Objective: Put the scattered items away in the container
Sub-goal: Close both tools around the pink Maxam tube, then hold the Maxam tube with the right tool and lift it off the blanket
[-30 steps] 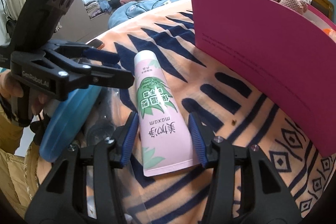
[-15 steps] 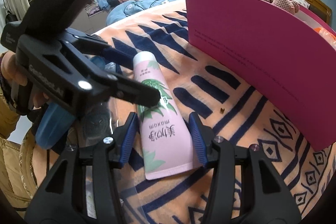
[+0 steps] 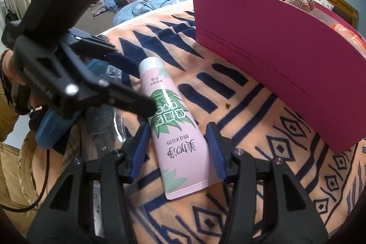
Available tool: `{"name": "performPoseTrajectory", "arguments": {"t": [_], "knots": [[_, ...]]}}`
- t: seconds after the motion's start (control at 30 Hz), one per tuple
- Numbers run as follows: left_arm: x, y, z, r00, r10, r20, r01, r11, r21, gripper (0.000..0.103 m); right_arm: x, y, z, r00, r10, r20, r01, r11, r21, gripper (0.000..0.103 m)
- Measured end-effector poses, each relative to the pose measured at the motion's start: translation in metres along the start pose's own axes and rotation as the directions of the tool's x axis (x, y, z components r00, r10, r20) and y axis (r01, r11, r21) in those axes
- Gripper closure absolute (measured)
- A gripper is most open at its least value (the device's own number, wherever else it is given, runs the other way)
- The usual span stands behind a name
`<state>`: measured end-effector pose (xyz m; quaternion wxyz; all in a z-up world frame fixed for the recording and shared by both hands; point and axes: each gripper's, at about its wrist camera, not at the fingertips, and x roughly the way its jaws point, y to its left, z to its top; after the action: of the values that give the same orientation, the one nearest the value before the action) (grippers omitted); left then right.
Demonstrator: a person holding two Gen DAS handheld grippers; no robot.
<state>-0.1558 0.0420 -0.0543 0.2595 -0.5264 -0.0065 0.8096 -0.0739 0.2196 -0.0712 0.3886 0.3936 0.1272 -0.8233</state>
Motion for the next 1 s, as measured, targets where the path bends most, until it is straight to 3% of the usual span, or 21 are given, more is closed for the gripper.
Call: {"name": "performPoseTrajectory", "arguments": {"t": [0.1, 0.2, 0.37, 0.5, 0.63, 0.8, 1.0], "knots": [[-0.003, -0.003, -0.004, 0.999, 0.045, -0.003, -0.045, 0.999, 0.002, 0.024, -0.003, -0.003, -0.001, 1.000, -0.028, 0.008, 0.028, 1.000, 0.011, 0.050], [-0.009, -0.007, -0.006, 1.000, -0.015, 0.000, 0.015, 1.000, -0.023, 0.024, -0.005, -0.007, -0.003, 0.999, -0.035, 0.006, 0.034, 0.997, 0.068, 0.050], [-0.003, -0.019, 0.002, 0.992, -0.120, -0.026, 0.119, 0.993, -0.017, 0.022, -0.009, -0.005, -0.003, 0.999, 0.036, -0.004, -0.036, 0.995, 0.094, 0.050], [0.015, -0.005, 0.012, 0.986, -0.156, -0.055, 0.150, 0.983, -0.103, 0.022, -0.015, 0.004, -0.007, 0.997, 0.082, -0.010, -0.081, 0.995, 0.066, 0.050], [0.016, -0.005, 0.016, 0.986, -0.161, -0.045, 0.153, 0.979, -0.133, 0.022, -0.020, -0.001, -0.010, 0.999, 0.041, -0.002, -0.040, 0.995, 0.087, 0.050], [0.021, -0.011, 0.020, 0.989, -0.141, -0.036, 0.133, 0.976, -0.175, 0.022, -0.019, 0.001, -0.009, 0.999, 0.049, 0.010, -0.050, 0.995, 0.084, 0.050], [0.031, -0.019, 0.024, 0.983, -0.175, -0.047, 0.162, 0.966, -0.204, 0.022, -0.014, 0.014, -0.011, 0.999, 0.035, -0.007, -0.035, 0.998, 0.049, 0.050]]}}
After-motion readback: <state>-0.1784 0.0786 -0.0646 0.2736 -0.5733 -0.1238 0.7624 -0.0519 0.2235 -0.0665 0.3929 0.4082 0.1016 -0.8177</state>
